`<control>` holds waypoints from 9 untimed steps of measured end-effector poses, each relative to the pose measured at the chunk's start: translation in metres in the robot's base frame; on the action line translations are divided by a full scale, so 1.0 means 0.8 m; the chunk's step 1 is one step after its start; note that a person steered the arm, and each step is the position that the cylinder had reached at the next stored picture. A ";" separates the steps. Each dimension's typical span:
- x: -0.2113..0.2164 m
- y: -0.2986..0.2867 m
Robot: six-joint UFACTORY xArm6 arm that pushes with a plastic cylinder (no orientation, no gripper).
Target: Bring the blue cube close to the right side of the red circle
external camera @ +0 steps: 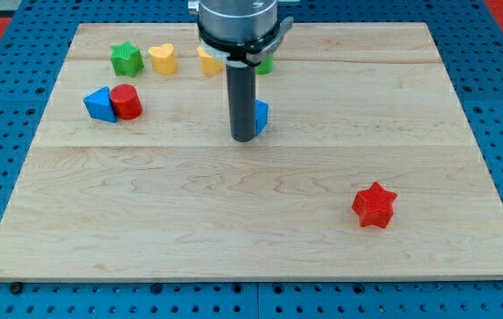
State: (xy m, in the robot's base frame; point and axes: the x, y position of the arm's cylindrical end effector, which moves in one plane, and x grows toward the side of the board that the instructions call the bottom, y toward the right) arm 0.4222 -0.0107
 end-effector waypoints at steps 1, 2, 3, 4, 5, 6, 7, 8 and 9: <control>-0.013 0.034; -0.033 0.061; -0.054 0.079; -0.070 0.109; -0.097 0.103; -0.102 0.050; -0.085 0.044; -0.070 0.069; -0.052 0.081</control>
State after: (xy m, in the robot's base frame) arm 0.3804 0.0538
